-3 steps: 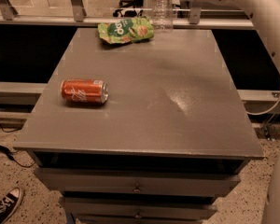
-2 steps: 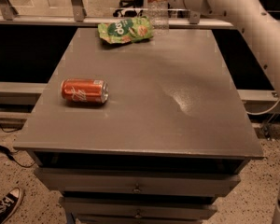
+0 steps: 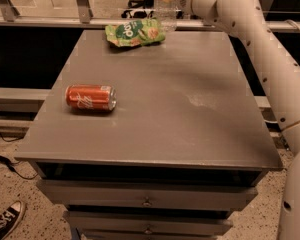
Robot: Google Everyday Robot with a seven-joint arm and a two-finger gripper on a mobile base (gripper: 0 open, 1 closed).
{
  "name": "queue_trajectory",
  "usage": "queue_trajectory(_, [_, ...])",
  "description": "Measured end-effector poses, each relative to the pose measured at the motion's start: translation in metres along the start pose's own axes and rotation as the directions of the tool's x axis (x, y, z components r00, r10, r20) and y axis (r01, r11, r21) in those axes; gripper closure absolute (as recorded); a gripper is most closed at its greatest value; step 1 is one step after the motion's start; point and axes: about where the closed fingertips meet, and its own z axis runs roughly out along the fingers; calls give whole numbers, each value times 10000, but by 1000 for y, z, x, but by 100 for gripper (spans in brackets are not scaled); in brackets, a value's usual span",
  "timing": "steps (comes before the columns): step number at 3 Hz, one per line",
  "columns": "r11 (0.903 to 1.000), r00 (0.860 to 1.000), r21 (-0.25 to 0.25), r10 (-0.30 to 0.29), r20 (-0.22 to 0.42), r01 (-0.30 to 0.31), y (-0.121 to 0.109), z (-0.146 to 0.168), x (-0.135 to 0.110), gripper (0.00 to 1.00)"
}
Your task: Move water bottle near green rice chip bag
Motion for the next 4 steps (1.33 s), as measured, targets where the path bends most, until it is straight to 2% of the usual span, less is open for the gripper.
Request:
queue_trajectory(1, [9966,9981,-558,-613,5,613,-13,-4,6,100])
queue_trajectory(2, [9890,9964,-1281,-782,-315,736,-10,-11,19,100])
queue_trajectory(3, [9827,9965,-1719,-759,-363,686,-7,-14,28,100])
queue_trajectory(4, [9791,9965,-1861,-841,-45,818,2,-10,31,100])
